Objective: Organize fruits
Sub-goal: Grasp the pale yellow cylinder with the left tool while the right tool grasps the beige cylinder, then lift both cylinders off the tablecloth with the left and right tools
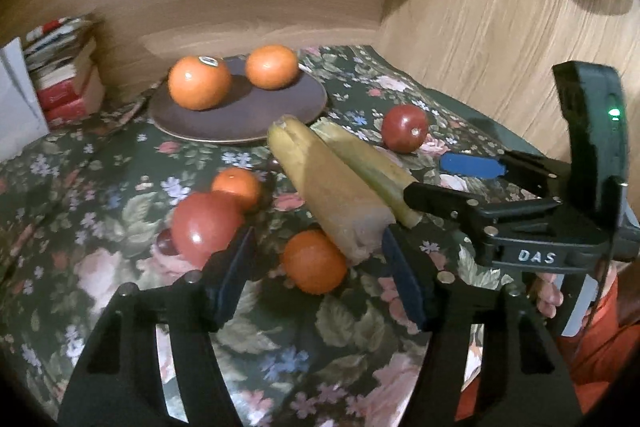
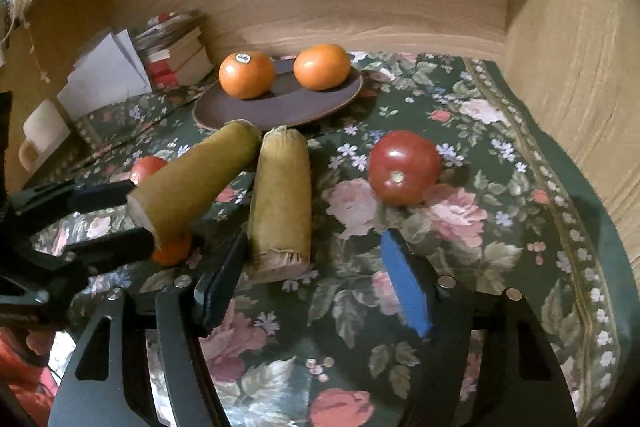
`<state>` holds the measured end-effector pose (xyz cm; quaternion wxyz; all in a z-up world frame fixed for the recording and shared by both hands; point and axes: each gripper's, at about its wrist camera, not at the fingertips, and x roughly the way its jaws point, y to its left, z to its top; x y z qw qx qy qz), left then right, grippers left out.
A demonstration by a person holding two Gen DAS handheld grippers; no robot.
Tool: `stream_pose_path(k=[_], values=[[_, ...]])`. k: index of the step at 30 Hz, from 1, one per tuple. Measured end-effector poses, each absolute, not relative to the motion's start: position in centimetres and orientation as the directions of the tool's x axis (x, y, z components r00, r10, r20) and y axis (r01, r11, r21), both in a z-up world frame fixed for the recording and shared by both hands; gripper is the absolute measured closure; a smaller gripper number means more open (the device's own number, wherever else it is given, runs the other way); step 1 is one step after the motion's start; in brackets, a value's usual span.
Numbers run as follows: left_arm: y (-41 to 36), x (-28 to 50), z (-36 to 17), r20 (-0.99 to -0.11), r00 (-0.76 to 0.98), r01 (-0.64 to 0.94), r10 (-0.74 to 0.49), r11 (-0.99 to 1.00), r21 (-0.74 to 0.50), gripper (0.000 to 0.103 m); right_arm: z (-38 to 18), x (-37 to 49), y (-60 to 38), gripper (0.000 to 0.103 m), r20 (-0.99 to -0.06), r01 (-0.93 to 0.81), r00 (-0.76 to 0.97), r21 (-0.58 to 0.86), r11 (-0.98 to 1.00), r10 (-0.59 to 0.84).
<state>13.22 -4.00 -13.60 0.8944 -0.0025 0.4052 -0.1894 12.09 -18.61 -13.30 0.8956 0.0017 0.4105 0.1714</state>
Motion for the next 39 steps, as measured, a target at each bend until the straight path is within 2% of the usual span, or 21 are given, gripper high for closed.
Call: stream_pose_path(k=[11,15,17,18,24,30,39], values=[[-3.8,15.4,-13.8,-0.728,0.591,0.306,-0.348,0.931,-0.197,0.038,-13.0,13.0,-18.9,0.037,-0.728,-0.321,0.603,0.152,0.935,0.326],[-3.3,15.7,-13.7,-0.723,0.593,0.294,-0.354,0.931,-0.215,0.045,-13.6,14.1,-17.9,0.037,-0.748,-0.349,0.565,0.166,0.922,0.349],[-3.1,15.9,-13.9,-0.725,0.584,0.293,-0.364,0.928,-0.230,0.049,-14.0,14.7,-17.1,0.040,-0.762,-0.368,0.547,0.154,0.917,0.347],[-3.0,16.0,-13.9,-0.727,0.580,0.293,-0.369,0.926,-0.237,0.051,-14.2,15.0,-16.8,0.045,-0.768,-0.376,0.538,0.151,0.914,0.348],[-3.6,16.6,-14.3,-0.739,0.552,0.301,-0.387,0.918,-0.257,0.052,-14.7,15.8,-15.6,0.067,-0.790,-0.410,0.502,0.141,0.901,0.352],[-4.9,17.8,-14.8,-0.763,0.519,0.291,-0.386,0.919,-0.267,0.052,-14.2,14.6,-17.1,0.068,-0.769,-0.378,0.548,0.124,0.917,0.330],[-6.7,18.7,-15.2,-0.788,0.532,0.264,-0.311,0.945,-0.195,0.051,-13.8,12.8,-20.2,0.068,-0.755,-0.325,0.590,0.101,0.940,0.285]])
